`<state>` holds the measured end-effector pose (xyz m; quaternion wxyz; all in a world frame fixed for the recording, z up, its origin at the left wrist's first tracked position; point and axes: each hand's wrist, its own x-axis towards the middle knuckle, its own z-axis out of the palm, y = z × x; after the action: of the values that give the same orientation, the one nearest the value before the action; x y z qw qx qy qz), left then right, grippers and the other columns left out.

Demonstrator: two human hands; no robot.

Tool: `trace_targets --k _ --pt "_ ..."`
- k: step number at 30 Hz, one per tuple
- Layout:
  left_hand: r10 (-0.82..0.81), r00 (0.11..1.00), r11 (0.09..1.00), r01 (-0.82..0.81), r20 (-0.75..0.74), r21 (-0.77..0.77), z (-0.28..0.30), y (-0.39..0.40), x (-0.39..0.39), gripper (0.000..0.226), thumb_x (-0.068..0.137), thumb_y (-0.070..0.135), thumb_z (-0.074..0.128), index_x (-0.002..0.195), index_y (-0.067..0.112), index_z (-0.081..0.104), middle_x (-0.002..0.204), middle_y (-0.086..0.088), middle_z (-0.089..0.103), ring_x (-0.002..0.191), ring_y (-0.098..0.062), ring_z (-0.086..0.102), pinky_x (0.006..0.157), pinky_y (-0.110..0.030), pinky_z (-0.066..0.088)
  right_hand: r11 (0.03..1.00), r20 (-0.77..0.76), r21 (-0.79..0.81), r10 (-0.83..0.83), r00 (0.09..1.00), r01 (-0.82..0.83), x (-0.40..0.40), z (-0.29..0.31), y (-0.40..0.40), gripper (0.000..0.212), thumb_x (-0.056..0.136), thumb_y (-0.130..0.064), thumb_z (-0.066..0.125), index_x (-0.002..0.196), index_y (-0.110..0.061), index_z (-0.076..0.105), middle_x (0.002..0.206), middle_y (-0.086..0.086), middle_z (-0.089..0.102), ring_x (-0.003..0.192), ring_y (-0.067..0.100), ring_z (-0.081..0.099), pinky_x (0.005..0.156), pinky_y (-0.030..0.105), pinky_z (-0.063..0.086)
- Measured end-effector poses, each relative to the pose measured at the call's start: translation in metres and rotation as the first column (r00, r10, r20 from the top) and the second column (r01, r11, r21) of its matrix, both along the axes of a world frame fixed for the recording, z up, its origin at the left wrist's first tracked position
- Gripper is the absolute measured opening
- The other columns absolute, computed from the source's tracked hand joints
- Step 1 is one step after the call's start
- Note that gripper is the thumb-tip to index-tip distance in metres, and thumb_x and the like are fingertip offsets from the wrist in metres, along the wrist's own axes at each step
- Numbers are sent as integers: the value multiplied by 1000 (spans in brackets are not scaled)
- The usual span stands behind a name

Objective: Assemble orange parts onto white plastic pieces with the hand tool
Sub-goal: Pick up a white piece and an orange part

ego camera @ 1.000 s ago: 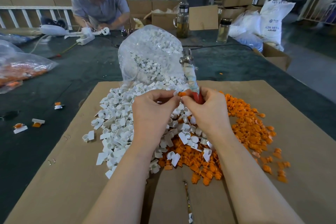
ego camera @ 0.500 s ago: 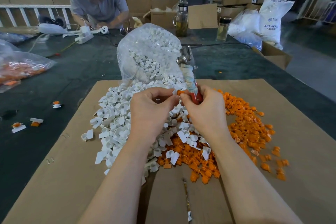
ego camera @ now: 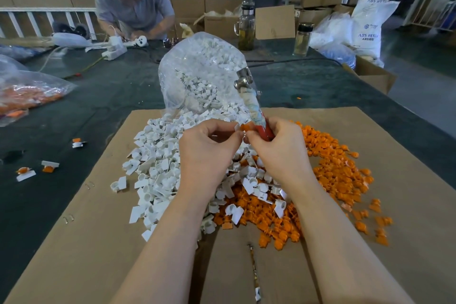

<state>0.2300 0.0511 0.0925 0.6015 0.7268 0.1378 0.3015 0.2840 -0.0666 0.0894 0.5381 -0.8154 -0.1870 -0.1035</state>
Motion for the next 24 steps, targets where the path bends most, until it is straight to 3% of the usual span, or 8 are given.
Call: trace_targets --k 7,11,14,17,20,22,24 --pt "51 999 998 -51 6 -33 -2 1 2 14 76 23 85 75 30 73 69 12 73 65 -8 69 59 -17 54 998 -29 -13 68 997 -68 -2 3 -1 10 86 -17 67 95 -18 71 74 -9 67 60 1 59 51 14 44" --pt "9 1000 990 -8 5 -139 -1 5 2 9 80 16 81 78 21 74 70 3 75 68 -13 73 62 -21 58 995 -65 18 103 993 -102 -2 5 -4 12 85 -14 67 94 -21 70 79 -3 70 71 13 66 63 29 56" --pt "-29 998 967 41 51 -250 1 7 2 9 82 10 79 79 16 73 71 -2 75 71 -17 75 63 -20 57 992 -85 30 126 988 -124 -3 6 -8 12 84 -12 67 90 -23 69 82 8 71 76 26 66 69 40 56" --pt "-31 995 951 58 93 -304 1 10 3 9 83 8 77 80 15 73 71 -3 75 69 -17 74 64 -21 57 982 -129 19 190 973 -189 -2 7 -13 12 82 -10 67 86 -21 68 73 9 66 62 24 60 56 28 51" --pt "-28 992 945 67 125 -321 0 13 3 8 84 7 76 82 14 71 70 0 75 67 -15 74 64 -21 58 967 -186 -4 249 951 -254 0 8 -20 15 83 -6 66 82 -21 66 63 -3 58 54 10 54 51 16 44" --pt "-20 989 941 67 144 -332 1 15 2 7 84 7 75 83 13 71 70 0 75 68 -15 73 64 -21 57 954 -229 -38 280 932 -296 0 9 -25 12 84 -7 65 91 -16 68 78 9 65 68 22 62 60 20 49" --pt "-13 986 934 72 168 -350 1 16 2 6 85 6 74 83 11 71 69 1 74 66 -14 72 63 -19 56 940 -267 -76 303 915 -333 1 10 -29 15 84 -9 66 97 -16 68 95 12 68 87 24 66 77 33 54"
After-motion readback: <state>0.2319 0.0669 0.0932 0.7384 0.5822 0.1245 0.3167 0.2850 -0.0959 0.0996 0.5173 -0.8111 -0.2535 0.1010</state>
